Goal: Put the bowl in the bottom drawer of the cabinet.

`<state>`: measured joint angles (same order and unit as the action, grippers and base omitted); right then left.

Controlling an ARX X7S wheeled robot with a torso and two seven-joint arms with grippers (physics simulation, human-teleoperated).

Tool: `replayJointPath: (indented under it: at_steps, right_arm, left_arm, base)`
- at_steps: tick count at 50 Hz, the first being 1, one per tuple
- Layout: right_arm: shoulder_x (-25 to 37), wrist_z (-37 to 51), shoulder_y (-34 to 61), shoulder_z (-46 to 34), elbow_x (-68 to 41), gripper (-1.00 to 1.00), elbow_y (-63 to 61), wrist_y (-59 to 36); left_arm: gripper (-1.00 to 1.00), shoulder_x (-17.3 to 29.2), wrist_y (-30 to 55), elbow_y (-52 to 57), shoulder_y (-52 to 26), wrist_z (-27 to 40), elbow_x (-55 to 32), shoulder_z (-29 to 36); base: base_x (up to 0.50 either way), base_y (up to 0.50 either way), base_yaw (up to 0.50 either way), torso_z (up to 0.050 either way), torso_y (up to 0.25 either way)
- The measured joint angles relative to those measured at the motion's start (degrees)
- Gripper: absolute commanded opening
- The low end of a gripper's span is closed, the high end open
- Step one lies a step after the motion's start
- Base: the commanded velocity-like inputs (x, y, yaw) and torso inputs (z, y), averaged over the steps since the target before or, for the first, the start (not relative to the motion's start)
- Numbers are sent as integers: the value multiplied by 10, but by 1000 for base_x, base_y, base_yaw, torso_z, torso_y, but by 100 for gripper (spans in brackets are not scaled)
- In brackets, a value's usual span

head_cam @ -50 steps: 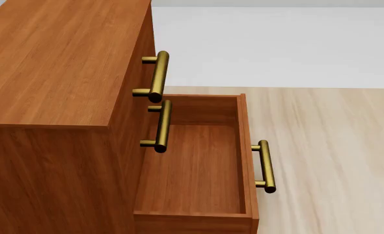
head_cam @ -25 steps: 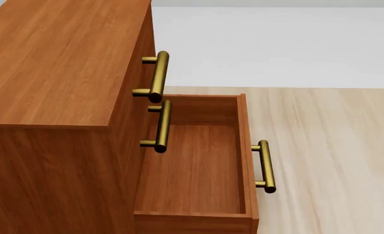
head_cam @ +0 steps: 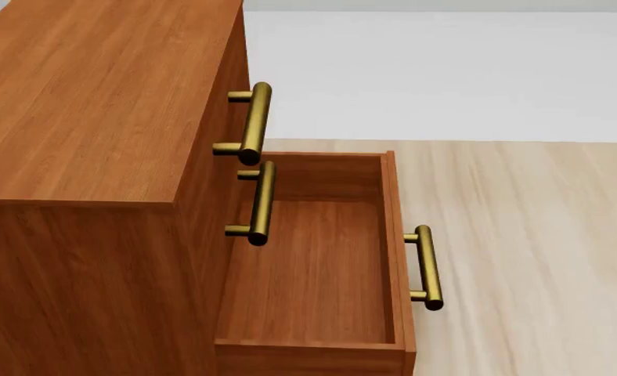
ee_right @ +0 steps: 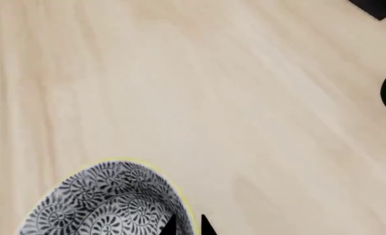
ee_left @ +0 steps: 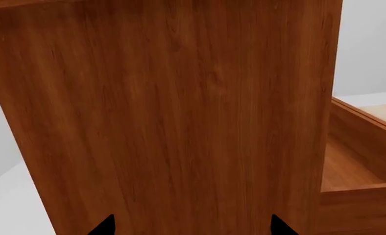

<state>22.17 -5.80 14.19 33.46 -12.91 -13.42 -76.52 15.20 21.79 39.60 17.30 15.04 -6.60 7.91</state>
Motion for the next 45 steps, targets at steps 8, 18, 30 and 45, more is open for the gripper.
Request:
replayJointPath:
  at_steps: [8,18,30,45]
  right_arm:
    - [-26,-6,24,27,-29,-100,-42,-25]
    - [-57,0,76,73,-61,-100,-113,-71]
    - [-83,19,140,119,-100,-100,-182,-111]
    - [-74,149,218,108,-225,-100,-179,-133]
  left_arm:
    - [100,3,-2,-1,0,3,-2,2]
    - [100,6,-4,-1,1,7,-5,3]
    - [100,10,-4,1,1,11,-9,3]
    - [100,16,2,12,1,18,-16,2]
  base:
    - [0,0,0,0,0]
    - [0,0,0,0,0]
    - [0,0,0,0,0]
    - [0,0,0,0,0]
